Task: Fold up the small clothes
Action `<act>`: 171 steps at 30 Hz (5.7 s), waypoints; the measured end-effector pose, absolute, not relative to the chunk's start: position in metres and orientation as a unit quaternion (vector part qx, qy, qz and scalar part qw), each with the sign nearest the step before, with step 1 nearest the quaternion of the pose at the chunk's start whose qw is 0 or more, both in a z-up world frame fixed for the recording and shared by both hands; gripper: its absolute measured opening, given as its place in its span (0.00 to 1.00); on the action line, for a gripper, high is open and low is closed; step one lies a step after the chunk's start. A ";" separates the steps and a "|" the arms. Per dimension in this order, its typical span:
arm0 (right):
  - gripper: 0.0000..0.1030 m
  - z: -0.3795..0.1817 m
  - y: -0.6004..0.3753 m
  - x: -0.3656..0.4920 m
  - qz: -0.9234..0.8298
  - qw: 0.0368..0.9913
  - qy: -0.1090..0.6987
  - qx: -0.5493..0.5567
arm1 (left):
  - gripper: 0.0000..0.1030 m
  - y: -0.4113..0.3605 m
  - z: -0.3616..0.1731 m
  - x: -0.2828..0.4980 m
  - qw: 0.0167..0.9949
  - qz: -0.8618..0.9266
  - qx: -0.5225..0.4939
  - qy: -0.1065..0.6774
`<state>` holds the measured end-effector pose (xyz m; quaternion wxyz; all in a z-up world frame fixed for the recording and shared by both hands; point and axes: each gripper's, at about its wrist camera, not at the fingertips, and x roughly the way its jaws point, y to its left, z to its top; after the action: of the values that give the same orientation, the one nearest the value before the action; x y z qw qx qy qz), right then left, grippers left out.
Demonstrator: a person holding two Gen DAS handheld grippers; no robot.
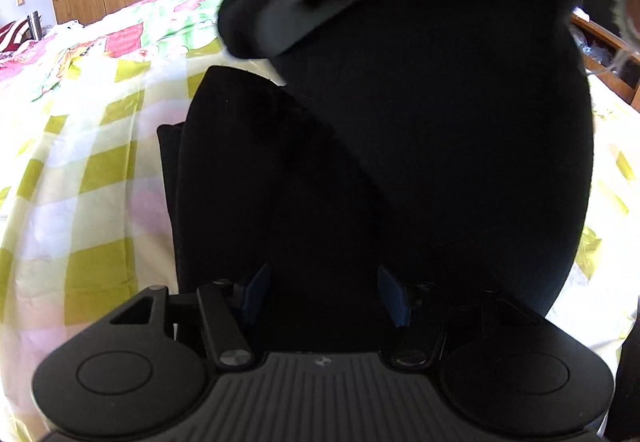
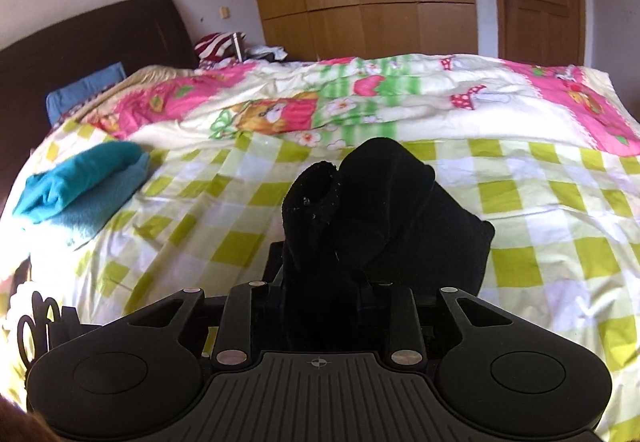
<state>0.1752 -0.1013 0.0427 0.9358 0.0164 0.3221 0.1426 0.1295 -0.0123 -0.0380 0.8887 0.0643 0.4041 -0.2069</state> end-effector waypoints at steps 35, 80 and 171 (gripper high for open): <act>0.47 0.022 -0.145 0.173 0.165 0.893 0.406 0.108 | 0.77 0.127 0.055 0.125 0.913 -0.198 -0.139 0.328; 0.09 0.013 -0.079 0.267 0.087 0.895 0.434 0.058 | 0.77 0.092 -0.023 0.140 0.864 -0.205 -0.166 0.428; 0.11 -0.046 0.021 0.097 0.241 0.879 0.320 -0.258 | 0.25 0.169 -0.046 0.214 0.872 -0.146 -0.152 0.441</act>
<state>0.0965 0.0215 -0.0461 0.8791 -0.2577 0.3204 0.2412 0.2135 0.1686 -0.0460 0.8722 -0.1519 0.4414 -0.1464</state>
